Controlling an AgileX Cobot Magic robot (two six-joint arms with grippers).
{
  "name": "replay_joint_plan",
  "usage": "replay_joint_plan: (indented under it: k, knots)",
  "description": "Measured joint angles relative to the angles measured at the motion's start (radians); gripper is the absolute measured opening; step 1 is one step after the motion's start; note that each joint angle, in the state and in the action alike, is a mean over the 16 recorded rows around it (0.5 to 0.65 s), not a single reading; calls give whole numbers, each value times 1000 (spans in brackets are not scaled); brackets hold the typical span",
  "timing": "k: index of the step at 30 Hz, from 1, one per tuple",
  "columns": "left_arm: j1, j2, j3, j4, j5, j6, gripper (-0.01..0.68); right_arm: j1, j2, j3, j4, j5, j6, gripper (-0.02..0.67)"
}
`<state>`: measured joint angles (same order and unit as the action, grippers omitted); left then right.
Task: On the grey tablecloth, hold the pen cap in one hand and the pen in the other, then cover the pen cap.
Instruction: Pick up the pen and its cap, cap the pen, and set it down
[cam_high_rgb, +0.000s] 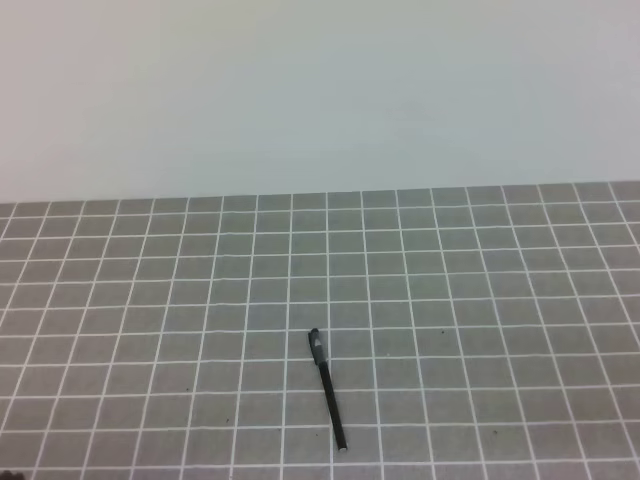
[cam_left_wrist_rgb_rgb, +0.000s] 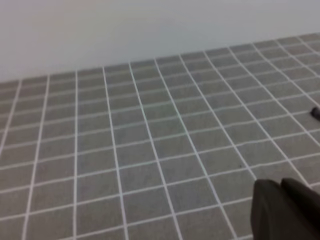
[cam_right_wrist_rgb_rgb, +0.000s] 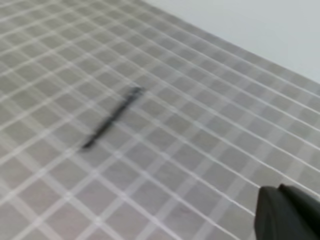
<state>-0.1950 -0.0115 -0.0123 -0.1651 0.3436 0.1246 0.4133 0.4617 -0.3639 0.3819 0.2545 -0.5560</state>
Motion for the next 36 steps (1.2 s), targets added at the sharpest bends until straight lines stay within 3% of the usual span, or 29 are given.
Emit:
replay_joint_plan:
  k: [10, 15, 22, 36]
  knots:
    - [8, 1, 16, 58, -26, -95, -1, -295, -259, 153, -22, 35, -23, 5]
    - [10, 1, 16, 110, -25, -177, -1, -395, -386, 238, -13, 39, -22, 5]
    - [10, 1, 16, 171, -24, -254, -1, -447, -470, 321, -1, 38, -22, 4]
    - [10, 1, 16, 180, -23, -260, -1, -456, -482, 361, -5, 23, 37, 4]
